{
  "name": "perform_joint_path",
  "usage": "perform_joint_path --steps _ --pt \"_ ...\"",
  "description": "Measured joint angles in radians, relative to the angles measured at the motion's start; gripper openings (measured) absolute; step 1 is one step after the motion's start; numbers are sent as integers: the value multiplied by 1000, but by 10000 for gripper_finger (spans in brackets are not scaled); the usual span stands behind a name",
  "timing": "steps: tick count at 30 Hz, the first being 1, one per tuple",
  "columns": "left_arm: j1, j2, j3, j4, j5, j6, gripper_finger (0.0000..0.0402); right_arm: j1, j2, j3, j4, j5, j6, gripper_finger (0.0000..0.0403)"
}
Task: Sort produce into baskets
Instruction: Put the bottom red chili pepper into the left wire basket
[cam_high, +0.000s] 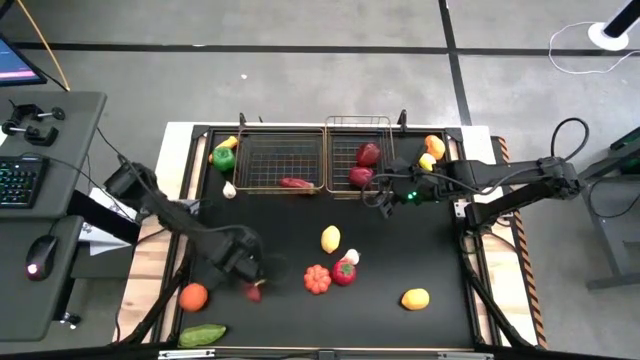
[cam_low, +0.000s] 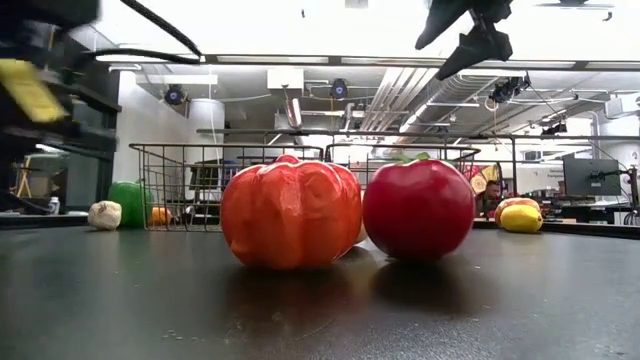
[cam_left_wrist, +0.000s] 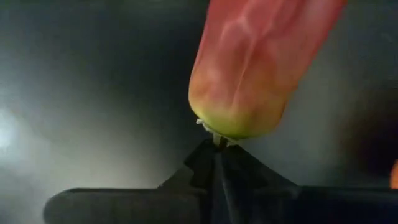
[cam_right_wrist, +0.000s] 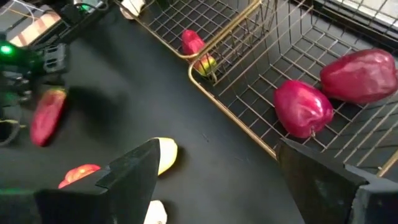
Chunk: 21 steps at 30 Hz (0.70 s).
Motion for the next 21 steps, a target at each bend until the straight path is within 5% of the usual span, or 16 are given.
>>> perform_joint_path --steps 12,21 --pt "315 -98 9 -3 -133 -18 3 -9 0 0 21 40 0 314" --pt "420 -210 41 -67 -156 -101 0 -8 -2 0 48 41 -16 314"
